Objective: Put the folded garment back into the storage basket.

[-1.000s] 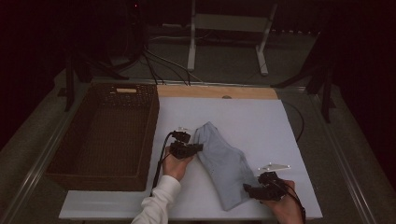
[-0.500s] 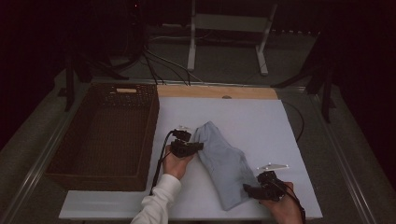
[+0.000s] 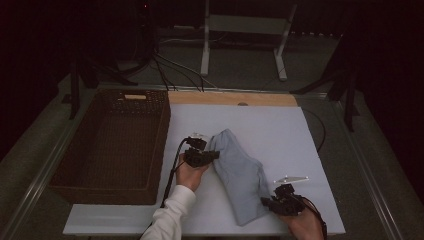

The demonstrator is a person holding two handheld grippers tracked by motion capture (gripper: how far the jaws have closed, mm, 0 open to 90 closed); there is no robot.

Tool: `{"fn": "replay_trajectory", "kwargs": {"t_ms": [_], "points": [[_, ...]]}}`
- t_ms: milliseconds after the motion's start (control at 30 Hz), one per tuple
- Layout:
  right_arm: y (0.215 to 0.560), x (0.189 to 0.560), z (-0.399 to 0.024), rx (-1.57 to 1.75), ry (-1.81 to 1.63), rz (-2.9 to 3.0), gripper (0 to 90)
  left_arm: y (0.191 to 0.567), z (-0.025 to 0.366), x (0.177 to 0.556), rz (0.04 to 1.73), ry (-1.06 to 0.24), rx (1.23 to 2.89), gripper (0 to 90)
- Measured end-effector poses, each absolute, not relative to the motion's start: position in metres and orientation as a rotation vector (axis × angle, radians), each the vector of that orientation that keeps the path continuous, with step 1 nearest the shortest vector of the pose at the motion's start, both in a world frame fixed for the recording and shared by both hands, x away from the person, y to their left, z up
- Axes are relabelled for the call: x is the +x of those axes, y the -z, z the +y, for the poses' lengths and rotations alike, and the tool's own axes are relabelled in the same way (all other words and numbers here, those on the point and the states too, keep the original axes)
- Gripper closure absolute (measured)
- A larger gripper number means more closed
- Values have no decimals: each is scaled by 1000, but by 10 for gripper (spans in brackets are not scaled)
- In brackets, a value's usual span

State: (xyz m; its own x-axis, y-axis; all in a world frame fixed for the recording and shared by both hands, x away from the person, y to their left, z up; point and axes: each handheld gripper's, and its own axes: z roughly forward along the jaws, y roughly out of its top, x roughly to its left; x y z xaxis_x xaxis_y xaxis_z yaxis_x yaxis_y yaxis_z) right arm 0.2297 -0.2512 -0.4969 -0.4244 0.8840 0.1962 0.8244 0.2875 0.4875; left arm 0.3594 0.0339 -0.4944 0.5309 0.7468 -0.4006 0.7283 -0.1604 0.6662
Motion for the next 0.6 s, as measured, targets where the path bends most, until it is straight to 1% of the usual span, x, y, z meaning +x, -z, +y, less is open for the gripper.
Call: {"fn": "replay_trajectory", "kwargs": {"t_ms": [100,400,600], "points": [[496,230,-248,1688,-838,2426,784,492,35,360,1212,-33,1892,874],[491,229,-238,1668,-907,2453,793,484,42,361,1220,-62,1874,875],[480,233,-239,1703,-1026,2425,795,472,45,365,1220,-90,1866,875]]}}
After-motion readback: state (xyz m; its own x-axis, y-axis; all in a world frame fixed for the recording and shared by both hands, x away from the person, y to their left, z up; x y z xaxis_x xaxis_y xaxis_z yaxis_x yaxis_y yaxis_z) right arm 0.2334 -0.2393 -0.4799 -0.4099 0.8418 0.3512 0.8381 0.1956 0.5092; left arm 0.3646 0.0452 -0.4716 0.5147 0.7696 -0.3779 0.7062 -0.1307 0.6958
